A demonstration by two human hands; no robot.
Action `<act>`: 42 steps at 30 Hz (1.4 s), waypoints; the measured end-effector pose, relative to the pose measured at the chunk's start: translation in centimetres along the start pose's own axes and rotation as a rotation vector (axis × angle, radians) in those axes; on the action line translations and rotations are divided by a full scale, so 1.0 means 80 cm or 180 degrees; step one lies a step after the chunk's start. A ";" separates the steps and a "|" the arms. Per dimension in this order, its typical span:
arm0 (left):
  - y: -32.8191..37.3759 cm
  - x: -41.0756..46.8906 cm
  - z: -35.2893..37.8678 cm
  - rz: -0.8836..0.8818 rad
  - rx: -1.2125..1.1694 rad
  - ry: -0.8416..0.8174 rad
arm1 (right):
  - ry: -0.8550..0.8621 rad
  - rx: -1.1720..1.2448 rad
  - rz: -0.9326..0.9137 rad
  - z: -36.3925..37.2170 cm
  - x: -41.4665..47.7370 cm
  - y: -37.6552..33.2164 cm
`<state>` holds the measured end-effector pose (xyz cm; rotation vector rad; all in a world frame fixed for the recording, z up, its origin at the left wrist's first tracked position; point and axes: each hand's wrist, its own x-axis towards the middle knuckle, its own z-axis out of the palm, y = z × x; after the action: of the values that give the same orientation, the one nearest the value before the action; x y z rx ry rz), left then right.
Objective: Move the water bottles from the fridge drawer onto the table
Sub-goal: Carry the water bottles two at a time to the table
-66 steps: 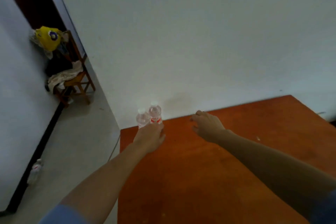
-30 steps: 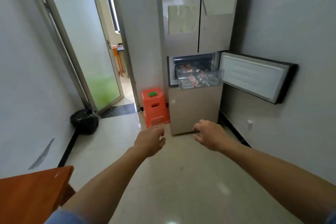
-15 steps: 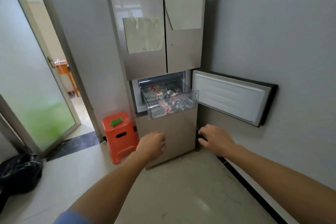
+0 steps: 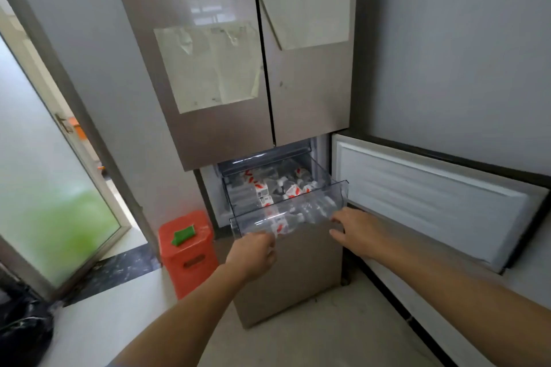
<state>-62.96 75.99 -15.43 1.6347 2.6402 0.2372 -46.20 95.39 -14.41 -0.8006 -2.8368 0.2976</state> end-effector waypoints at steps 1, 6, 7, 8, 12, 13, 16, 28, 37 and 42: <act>-0.006 0.024 0.000 -0.0015 0.0009 0.0018 | -0.0009 -0.0006 -0.0003 -0.001 0.028 0.009; -0.041 0.112 0.023 -0.0171 -0.0126 -0.0021 | -0.0135 0.0068 0.0033 0.021 0.143 0.041; -0.050 0.128 0.029 -0.0193 -0.0137 -0.0059 | -0.0183 0.0094 0.0026 0.029 0.162 0.044; -0.056 0.140 0.032 -0.0213 -0.0156 -0.0083 | -0.0208 0.0148 0.0019 0.035 0.177 0.046; -0.092 0.206 0.047 -0.0250 -0.0238 -0.0092 | -0.0354 0.0238 -0.0014 0.065 0.256 0.054; -0.102 0.222 0.051 -0.0240 -0.0244 -0.0097 | -0.0373 0.0211 -0.0029 0.072 0.277 0.056; -0.134 0.272 0.065 -0.0221 -0.0354 -0.0121 | -0.0408 0.0152 -0.0077 0.093 0.340 0.060; -0.217 0.378 0.117 -0.0288 -0.0609 -0.0693 | -0.1107 0.0134 0.0374 0.216 0.512 0.060; -0.236 0.411 0.118 -0.0362 -0.0344 -0.0856 | -0.0850 0.0307 0.0255 0.258 0.540 0.063; -0.209 0.457 0.115 -0.0169 0.0090 -0.0743 | -0.0524 0.0853 0.0647 0.186 0.523 0.101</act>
<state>-93.26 102.35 -24.86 1.4946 2.5172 0.0061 -80.60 122.24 -25.79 -1.0466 -2.7769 0.7879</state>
